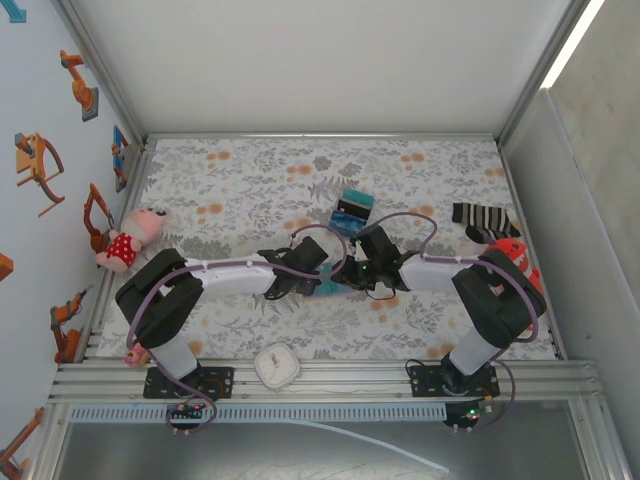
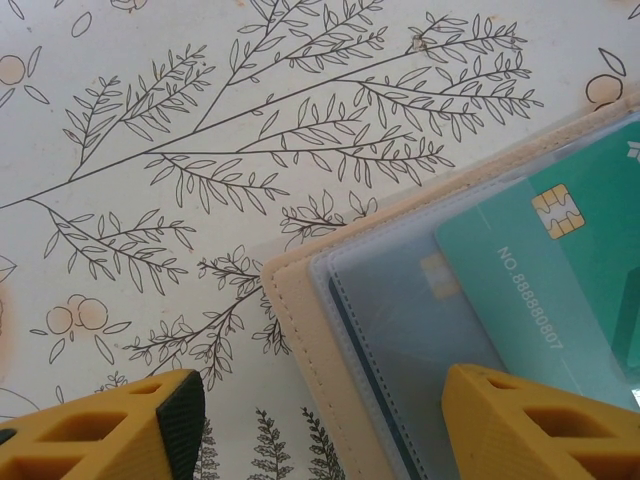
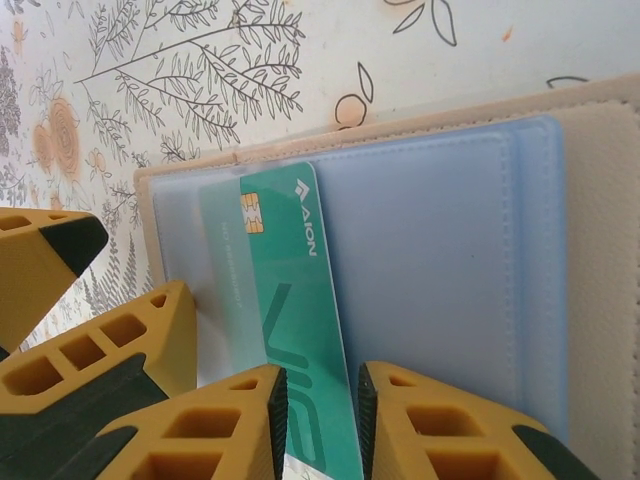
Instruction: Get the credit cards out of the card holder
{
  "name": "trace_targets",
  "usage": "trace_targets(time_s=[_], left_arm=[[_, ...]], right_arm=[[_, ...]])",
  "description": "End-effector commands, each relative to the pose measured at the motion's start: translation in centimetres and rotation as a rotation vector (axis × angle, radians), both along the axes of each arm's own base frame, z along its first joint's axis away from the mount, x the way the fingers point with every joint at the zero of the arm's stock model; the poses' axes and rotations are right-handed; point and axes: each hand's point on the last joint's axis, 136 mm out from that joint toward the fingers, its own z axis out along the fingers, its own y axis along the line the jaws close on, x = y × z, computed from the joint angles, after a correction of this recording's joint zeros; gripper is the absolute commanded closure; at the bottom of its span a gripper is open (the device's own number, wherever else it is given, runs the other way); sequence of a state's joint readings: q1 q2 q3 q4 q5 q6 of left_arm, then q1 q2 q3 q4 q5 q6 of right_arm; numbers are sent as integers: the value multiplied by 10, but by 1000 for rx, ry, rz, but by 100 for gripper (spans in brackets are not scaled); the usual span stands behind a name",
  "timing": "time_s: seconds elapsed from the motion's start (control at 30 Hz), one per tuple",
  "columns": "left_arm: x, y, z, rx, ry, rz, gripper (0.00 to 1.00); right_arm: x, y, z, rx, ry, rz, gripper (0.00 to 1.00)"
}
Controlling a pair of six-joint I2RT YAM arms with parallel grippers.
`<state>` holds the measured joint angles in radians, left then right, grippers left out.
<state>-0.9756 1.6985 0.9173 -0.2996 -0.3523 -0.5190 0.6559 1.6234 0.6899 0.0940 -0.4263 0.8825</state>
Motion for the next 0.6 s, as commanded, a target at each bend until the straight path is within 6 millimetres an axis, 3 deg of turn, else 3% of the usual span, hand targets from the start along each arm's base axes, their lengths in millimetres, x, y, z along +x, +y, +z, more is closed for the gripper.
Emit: trace_targets(time_s=[0.0,0.33,0.57], left_arm=[[-17,17,-21,100,76,-16,35],[-21,17,-29,113,97,-19,39],[-25,21,-34,136,113,-23,40]], right_arm=[[-3,-4,-11,-24,26,-7,74],[-4,4,-15,15,46,13,74],[-3,9,-4,57,23,24,77]])
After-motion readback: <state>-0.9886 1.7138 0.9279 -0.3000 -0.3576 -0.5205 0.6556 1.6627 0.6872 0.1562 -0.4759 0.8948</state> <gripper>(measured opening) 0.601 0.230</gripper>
